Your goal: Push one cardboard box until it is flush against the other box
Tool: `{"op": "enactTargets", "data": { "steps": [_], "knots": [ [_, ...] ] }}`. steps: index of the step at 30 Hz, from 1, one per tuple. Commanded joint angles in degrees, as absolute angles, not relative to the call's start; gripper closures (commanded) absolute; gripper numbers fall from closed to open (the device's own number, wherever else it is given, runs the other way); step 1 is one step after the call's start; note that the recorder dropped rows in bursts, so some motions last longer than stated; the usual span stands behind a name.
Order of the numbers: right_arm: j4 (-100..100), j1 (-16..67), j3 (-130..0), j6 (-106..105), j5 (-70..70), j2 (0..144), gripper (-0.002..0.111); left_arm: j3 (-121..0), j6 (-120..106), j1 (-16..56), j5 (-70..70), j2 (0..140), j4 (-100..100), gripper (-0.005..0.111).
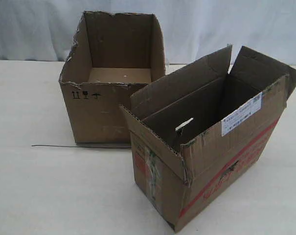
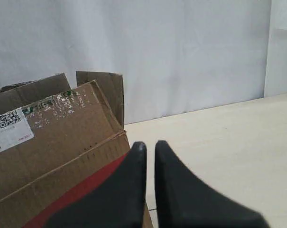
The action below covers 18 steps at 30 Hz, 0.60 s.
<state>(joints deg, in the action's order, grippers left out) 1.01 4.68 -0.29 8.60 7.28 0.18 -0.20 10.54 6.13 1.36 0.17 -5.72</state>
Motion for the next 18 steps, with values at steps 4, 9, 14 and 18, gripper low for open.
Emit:
{"op": "enactTargets", "data": {
  "steps": [4, 9, 14, 18],
  "knots": [
    [22.5, 4.6, 0.0, 10.3, 2.6, 0.0, 0.103, 0.0, 10.8, 6.6, 0.9, 0.0, -5.3, 0.107],
    [39.0, 4.6, 0.0, 10.2, 1.5, 0.0, 0.103, 0.0, 10.8, 6.6, 0.9, 0.0, -5.3, 0.107],
    [48.0, 4.6, 0.0, 10.2, 1.3, 0.0, 0.103, 0.0, 10.8, 6.6, 0.9, 0.0, -6.0, 0.107],
    [48.6, 4.8, 0.0, 10.2, 1.0, 0.0, 0.103, 0.0, 10.8, 6.6, 0.9, 0.0, -6.0, 0.107]
  ]
}}
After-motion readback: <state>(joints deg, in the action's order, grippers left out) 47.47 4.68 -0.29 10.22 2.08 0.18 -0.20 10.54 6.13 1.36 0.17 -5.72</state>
